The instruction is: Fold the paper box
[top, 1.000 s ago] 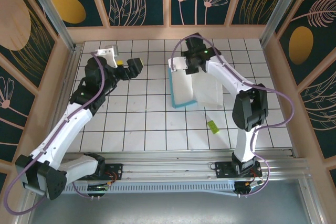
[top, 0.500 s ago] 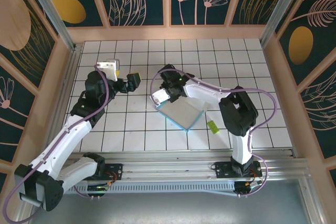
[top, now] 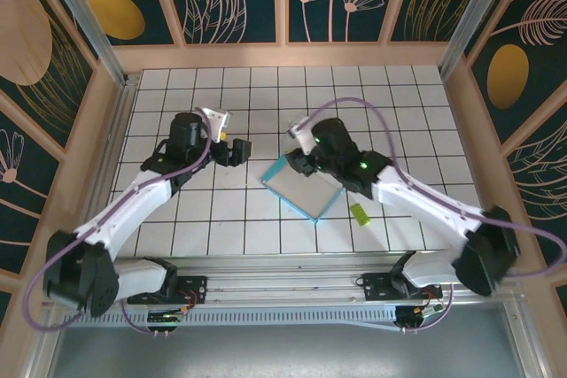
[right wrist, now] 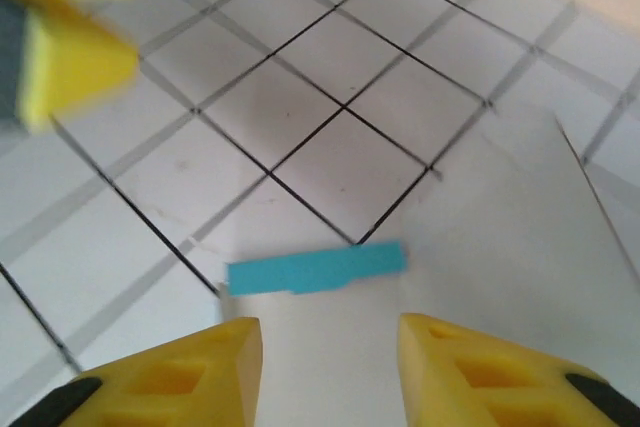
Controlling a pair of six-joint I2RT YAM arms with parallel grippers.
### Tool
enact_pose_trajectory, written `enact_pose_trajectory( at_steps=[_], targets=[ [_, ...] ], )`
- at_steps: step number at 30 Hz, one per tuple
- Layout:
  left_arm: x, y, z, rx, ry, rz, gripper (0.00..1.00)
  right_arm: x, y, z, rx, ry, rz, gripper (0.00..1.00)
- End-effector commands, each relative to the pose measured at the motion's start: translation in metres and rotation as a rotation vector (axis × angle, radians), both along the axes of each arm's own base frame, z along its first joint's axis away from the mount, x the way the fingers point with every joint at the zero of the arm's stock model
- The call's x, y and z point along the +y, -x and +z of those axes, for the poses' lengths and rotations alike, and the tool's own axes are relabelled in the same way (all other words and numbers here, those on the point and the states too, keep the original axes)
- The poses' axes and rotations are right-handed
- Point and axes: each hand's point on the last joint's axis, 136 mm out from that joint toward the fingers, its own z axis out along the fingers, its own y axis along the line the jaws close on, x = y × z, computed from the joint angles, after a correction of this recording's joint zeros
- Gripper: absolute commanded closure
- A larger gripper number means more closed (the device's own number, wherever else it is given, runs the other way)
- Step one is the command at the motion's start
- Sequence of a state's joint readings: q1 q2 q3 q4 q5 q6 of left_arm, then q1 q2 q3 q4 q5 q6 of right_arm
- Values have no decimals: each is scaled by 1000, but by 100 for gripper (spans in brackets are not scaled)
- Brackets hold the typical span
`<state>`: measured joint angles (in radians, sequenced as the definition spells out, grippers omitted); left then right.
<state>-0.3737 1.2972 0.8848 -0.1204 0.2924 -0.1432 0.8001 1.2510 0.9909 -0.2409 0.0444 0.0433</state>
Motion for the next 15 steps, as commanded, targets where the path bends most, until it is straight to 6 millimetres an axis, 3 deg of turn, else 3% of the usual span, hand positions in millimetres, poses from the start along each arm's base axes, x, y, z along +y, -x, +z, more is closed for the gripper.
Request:
enact_pose_trajectory(
  at_steps=[1, 4, 7, 9, 12, 15],
  targets=[
    [-10, 1, -38, 158, -41, -47, 15, -37, 29, -27, 430, -382, -462, 60],
    [-17, -2, -71, 259, -78, -90, 16, -55, 60, -58, 595, -485, -589, 58],
    [-23, -8, -97, 346, -108, -121, 17, -66, 73, -85, 692, -548, -667, 46],
    [-31, -11, -113, 407, -100, -151, 19, -70, 74, -103, 733, -542, -717, 40],
    [-43, -15, -125, 449, -61, -186, 23, -70, 70, -129, 784, -499, -771, 39],
    [-53, -14, -131, 468, -24, -225, 26, -64, 60, -140, 776, -490, -772, 39]
  ],
)
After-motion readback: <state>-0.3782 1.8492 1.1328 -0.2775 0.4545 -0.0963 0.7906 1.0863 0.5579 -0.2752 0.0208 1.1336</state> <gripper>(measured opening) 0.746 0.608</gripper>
